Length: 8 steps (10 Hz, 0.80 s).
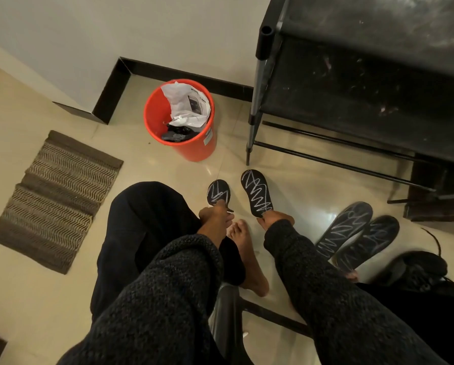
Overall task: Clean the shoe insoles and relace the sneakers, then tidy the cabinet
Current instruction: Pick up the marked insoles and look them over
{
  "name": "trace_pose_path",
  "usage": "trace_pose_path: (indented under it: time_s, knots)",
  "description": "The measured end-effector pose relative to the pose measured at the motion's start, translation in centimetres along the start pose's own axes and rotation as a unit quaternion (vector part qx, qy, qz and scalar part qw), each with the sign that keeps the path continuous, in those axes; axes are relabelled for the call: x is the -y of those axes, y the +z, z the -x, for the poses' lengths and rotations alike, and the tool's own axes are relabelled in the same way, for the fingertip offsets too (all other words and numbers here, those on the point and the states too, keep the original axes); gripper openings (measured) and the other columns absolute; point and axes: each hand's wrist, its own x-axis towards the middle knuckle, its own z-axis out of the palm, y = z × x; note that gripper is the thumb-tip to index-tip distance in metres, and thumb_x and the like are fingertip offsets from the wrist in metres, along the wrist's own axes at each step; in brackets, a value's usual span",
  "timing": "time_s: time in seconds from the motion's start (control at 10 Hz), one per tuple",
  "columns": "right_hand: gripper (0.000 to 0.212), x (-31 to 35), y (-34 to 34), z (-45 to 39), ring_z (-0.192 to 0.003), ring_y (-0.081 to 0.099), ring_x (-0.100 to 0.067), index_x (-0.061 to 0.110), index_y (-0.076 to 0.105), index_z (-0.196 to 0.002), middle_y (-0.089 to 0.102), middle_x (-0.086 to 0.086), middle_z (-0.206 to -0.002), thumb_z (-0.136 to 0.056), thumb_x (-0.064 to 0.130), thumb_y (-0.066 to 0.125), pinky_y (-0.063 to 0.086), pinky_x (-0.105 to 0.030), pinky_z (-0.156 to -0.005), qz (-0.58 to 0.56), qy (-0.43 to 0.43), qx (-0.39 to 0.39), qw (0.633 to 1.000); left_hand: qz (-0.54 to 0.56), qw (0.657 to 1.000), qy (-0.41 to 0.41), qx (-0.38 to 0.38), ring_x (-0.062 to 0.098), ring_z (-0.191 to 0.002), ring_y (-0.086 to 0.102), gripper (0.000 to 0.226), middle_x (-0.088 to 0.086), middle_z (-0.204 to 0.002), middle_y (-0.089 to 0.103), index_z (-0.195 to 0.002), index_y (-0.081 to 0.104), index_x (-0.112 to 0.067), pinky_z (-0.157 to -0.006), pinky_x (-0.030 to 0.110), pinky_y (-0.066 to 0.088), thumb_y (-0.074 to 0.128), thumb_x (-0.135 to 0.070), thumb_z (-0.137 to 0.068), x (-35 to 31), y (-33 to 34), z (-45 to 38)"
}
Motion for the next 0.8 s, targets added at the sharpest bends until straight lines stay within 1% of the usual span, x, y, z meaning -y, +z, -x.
trace_pose_path:
  time_s: [0.1, 0.2, 0.3, 0.4, 0.5, 0.6, 0.7, 0.8]
  knots:
    - [0.034, 0.7, 0.3, 0.2, -0.116, 0.062, -0.033, -0.003, 0.054, -0.125, 0.058, -0.02, -0.132, -0.093, 0.008, 0.061, 0.054, -0.042, -0.099, -0.031, 0.002, -0.027, 0.999, -0.001, 1.0, 0.028, -0.002, 0.024, -0.065, 0.072, 0.027, 0.014, -0.069, 0.069, -0.099, 0.061, 0.002, -0.075, 0.039, 0.063, 0.063, -0.024, -0.093, 0.0, 0.0, 0.2]
    - [0.039, 0.9, 0.3, 0.2, -0.112, 0.062, -0.035, -0.004, 0.055, -0.122, 0.061, -0.018, -0.125, -0.088, 0.005, 0.07, 0.054, -0.043, -0.099, -0.075, 0.025, -0.041, 0.996, -0.005, 0.999, 0.048, -0.006, 0.025, -0.065, 0.072, 0.03, 0.011, -0.067, 0.068, -0.1, 0.064, 0.004, -0.075, 0.041, 0.063, 0.064, -0.026, -0.094, 0.4, 0.2, -0.1]
    - [0.044, 0.8, 0.3, 0.9, -0.109, 0.062, -0.034, -0.004, 0.055, -0.125, 0.062, -0.019, -0.121, -0.085, 0.004, 0.072, 0.056, -0.037, -0.09, -0.082, 0.048, -0.03, 0.995, -0.005, 0.997, 0.073, -0.012, 0.026, -0.065, 0.072, 0.031, 0.012, -0.068, 0.068, -0.102, 0.065, 0.007, -0.072, 0.04, 0.063, 0.062, -0.023, -0.095, 0.6, 0.3, 0.2]
    - [0.048, 0.7, 0.4, 1.2, -0.105, 0.062, -0.034, -0.005, 0.055, -0.13, 0.062, -0.023, -0.123, -0.086, 0.002, 0.07, 0.057, -0.035, -0.082, -0.1, 0.05, -0.021, 0.993, 0.002, 0.997, 0.08, -0.02, 0.024, -0.062, 0.071, 0.03, 0.013, -0.069, 0.069, -0.103, 0.064, 0.008, -0.069, 0.038, 0.063, 0.062, -0.022, -0.095, 0.5, 0.5, 0.1]
    - [0.049, 1.1, 0.4, 1.8, -0.103, 0.06, -0.028, -0.002, 0.051, -0.138, 0.06, -0.018, -0.129, -0.092, 0.009, 0.067, 0.053, -0.034, -0.087, -0.076, 0.037, -0.002, 0.996, 0.014, 0.998, 0.056, -0.003, 0.021, -0.061, 0.068, 0.033, 0.014, -0.075, 0.071, -0.111, 0.064, 0.009, -0.065, 0.034, 0.061, 0.062, -0.02, -0.096, 0.1, 0.3, -0.3]
    - [0.045, 1.4, 0.7, 1.6, -0.099, 0.06, -0.027, 0.005, 0.054, -0.134, 0.062, -0.016, -0.13, -0.093, 0.017, 0.067, 0.05, -0.042, -0.081, -0.101, 0.037, 0.062, 0.992, 0.005, 0.998, 0.01, 0.055, 0.02, -0.067, 0.062, 0.039, 0.02, -0.123, 0.067, -0.134, 0.055, 0.001, -0.058, 0.031, 0.055, 0.053, -0.02, -0.101, 0.6, 0.3, -0.5]
    - [0.046, 0.9, 0.6, 0.9, -0.107, 0.063, -0.033, 0.01, 0.059, -0.13, 0.066, -0.016, -0.125, -0.089, 0.027, 0.07, 0.053, -0.047, -0.071, -0.115, 0.033, 0.062, 0.991, 0.012, 0.994, -0.039, 0.1, 0.025, -0.088, 0.059, 0.047, 0.018, -0.144, 0.054, -0.144, 0.048, -0.005, -0.069, 0.035, 0.053, 0.051, -0.021, -0.1, 1.3, 0.6, -1.2]
    - [0.044, 1.0, 0.1, 1.9, -0.111, 0.063, -0.036, 0.011, 0.061, -0.13, 0.066, -0.017, -0.126, -0.092, 0.03, 0.066, 0.054, -0.051, -0.088, -0.123, 0.05, 0.077, 0.988, -0.007, 0.994, -0.024, 0.108, 0.028, -0.114, 0.061, 0.048, 0.016, -0.142, 0.055, -0.142, 0.049, -0.005, -0.087, 0.038, 0.053, 0.057, -0.023, -0.097, 1.3, 1.3, -0.3]
